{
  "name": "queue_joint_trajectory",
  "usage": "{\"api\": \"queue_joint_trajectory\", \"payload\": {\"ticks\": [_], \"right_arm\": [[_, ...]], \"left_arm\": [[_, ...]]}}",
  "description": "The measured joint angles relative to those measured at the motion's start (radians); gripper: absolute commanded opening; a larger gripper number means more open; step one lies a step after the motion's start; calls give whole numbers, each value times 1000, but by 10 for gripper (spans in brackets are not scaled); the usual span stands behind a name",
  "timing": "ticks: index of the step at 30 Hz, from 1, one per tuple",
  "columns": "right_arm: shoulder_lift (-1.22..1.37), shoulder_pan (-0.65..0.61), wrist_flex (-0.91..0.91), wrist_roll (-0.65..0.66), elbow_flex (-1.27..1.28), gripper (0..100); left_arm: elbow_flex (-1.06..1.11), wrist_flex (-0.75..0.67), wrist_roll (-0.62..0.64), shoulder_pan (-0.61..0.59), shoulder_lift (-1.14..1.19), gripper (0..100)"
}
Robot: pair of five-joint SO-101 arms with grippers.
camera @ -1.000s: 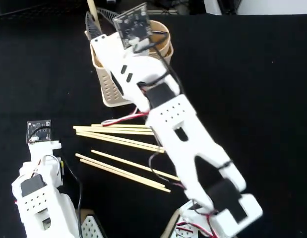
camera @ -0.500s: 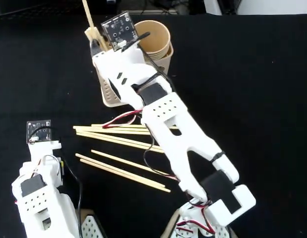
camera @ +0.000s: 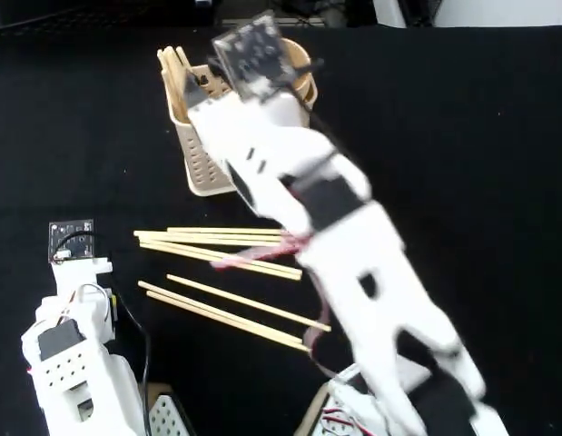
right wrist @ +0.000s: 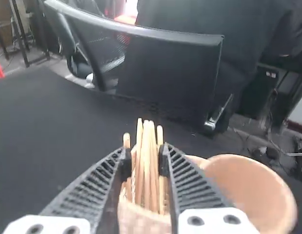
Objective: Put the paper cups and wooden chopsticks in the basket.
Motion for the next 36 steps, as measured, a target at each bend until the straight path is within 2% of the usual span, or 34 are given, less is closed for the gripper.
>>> {"api": "queue_joint_trajectory", "payload": {"ticks": [3, 6, 10, 12, 15, 19, 22, 25, 28, 36], "right_arm": [[-140, 26, 261, 0, 0, 113], [-256, 107, 488, 0, 37, 115], [-377, 273, 638, 2, 170, 116], [-437, 364, 652, 2, 270, 116], [-512, 465, 643, 3, 446, 116], [-592, 542, 543, 123, 695, 116], [-634, 594, 436, 186, 884, 116], [-664, 638, 345, 196, 1043, 115], [-689, 647, 272, 196, 1171, 115], [-758, 655, 212, 160, 1286, 114]], "left_arm": [[0, 0, -29, 0, 0, 120], [-11, 34, -89, 3, 0, 121], [-109, 140, -204, 5, 0, 128], [-190, 227, -261, 11, 0, 169], [-339, 408, -359, 89, 14, 216], [-508, 638, -439, 252, 106, 216], [-585, 721, -454, 400, 210, 216], [-612, 727, -459, 543, 324, 216], [-614, 658, -456, 651, 425, 220], [-614, 419, -358, 779, 658, 221]]}}
